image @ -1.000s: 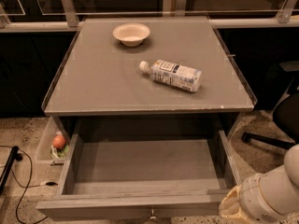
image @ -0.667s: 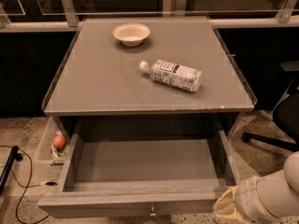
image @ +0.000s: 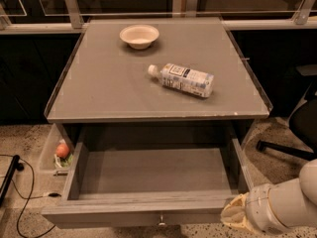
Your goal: Close top drawer
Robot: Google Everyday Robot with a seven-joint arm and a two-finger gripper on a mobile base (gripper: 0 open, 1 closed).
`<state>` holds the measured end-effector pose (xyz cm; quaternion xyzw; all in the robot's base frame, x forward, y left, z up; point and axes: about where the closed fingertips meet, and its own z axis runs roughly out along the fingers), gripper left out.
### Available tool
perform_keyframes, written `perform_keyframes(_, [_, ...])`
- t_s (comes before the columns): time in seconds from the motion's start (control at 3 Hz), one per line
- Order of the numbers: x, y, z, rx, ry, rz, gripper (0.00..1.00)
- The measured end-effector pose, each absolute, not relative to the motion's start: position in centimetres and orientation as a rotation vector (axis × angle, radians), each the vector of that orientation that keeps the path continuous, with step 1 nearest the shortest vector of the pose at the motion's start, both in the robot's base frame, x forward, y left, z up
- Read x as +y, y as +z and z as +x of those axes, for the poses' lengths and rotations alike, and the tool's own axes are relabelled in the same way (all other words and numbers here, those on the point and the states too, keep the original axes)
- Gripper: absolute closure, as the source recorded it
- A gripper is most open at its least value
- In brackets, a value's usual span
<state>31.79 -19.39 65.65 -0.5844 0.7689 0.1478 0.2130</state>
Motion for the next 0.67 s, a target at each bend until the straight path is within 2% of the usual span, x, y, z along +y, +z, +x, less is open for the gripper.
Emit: perform_keyframes(0.67, [-19.39, 65.65, 31.80, 2.134, 0.410, -1.622, 0.11])
